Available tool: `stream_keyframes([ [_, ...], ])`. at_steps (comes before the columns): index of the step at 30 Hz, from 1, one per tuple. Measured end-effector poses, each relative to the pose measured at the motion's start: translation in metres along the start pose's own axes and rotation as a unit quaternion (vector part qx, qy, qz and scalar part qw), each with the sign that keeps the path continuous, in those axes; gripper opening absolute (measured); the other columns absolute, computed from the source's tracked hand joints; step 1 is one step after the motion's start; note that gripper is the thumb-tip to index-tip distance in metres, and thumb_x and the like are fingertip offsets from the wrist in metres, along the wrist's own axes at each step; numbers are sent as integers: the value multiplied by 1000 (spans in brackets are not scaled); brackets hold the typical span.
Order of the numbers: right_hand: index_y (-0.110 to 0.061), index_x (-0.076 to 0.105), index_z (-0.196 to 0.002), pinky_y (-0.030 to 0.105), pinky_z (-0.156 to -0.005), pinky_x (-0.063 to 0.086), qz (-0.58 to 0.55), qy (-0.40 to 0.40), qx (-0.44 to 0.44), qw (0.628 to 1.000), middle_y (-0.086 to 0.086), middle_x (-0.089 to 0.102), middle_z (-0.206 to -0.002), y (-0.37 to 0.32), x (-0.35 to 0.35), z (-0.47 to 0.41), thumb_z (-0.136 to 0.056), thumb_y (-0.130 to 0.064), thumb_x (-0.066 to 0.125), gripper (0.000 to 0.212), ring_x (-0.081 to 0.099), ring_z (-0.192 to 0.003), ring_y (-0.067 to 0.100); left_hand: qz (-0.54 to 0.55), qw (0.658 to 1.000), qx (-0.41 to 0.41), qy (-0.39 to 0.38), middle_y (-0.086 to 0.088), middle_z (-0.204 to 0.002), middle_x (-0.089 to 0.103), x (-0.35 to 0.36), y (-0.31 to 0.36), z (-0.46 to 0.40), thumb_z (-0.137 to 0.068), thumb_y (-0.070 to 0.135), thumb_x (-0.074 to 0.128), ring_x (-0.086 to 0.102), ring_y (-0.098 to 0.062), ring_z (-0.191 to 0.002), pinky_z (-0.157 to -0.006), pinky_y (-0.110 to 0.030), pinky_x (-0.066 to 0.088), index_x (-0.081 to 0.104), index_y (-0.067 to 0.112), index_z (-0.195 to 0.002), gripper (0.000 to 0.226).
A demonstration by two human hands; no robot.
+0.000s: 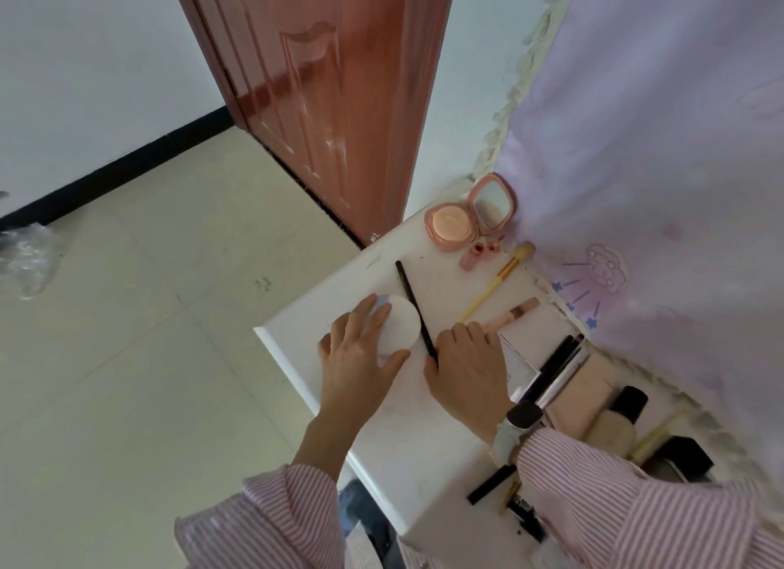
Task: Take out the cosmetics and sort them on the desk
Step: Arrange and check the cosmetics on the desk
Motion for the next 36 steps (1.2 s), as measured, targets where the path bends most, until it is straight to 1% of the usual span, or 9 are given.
stream_keyframes([
  [4,-10,54,-79,34,-72,33,-116,-8,77,990,4,56,-78,21,3,-7,-85,-25,49,17,50,-78,24,7,1000,-1,-7,9,-149,29,-2,-3,1,-80,37,67,30,-19,-130,-102,-37,26,40,23,-137,65],
  [7,-16,47,-85,32,-63,41,-311,-9,112,944,-4,54,-70,39,-5,-5,-92,-26,45,12,52,-68,19,67,998,-11,19,3,-147,32,-16,0,3,-80,28,69,31,-23,-131,-102,-40,28,39,20,-138,66],
  [10,-23,44,-89,28,-53,39,-379,-11,54,924,-10,50,-57,42,-22,-3,-94,-25,44,5,47,-52,9,51,992,32,107,-10,-145,37,-46,17,7,-77,25,73,34,-36,-131,-100,-52,31,44,12,-135,67],
  [14,-37,48,-83,20,-49,32,-419,-114,-48,900,-14,47,-52,26,-29,2,-94,-21,46,18,38,-47,5,-124,959,193,165,-4,-125,59,-65,61,12,-84,46,54,46,-34,-125,-100,-63,25,62,20,-120,45],
  [17,-32,51,-91,31,-57,38,-364,-139,-74,918,-1,53,-64,23,-32,5,-96,-23,42,14,45,-56,16,-143,939,267,161,5,-71,65,-66,72,18,-78,34,71,66,-19,-76,-90,-50,44,73,22,-86,14],
  [20,-21,55,-106,27,-63,38,-201,-141,-119,962,-6,54,-79,20,-30,12,-98,-25,35,21,48,-68,14,-121,946,282,108,3,-50,50,-60,68,22,-70,26,80,48,-17,-44,-52,-25,42,71,19,-73,12],
  [24,-14,55,-105,32,-70,40,-185,-102,-166,963,0,55,-86,14,-42,21,-97,-19,37,20,50,-76,21,-117,952,277,65,3,-44,43,-57,71,29,-68,26,79,38,-14,-34,-39,-19,27,69,18,-68,13],
  [28,-11,59,-99,30,-62,31,-158,-67,-211,962,0,51,-71,17,-56,26,-96,-19,43,18,39,-61,17,-107,960,258,36,6,-42,41,-53,74,34,-66,30,79,35,-11,-30,-35,-15,19,69,21,-67,13],
  [36,-15,65,-84,24,-52,26,-120,-35,-276,953,-4,47,-50,24,-71,37,-91,-18,48,18,32,-42,17,-86,968,235,-21,7,-53,53,-35,77,39,-82,39,64,50,-12,-40,-39,-17,21,69,28,-86,13],
])
Point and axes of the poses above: each hand's wrist, its own z-axis away from the middle knuckle, its own x-axis out of the palm, y = z × x, the point moved 8 cm from there along -z, towards the middle knuckle
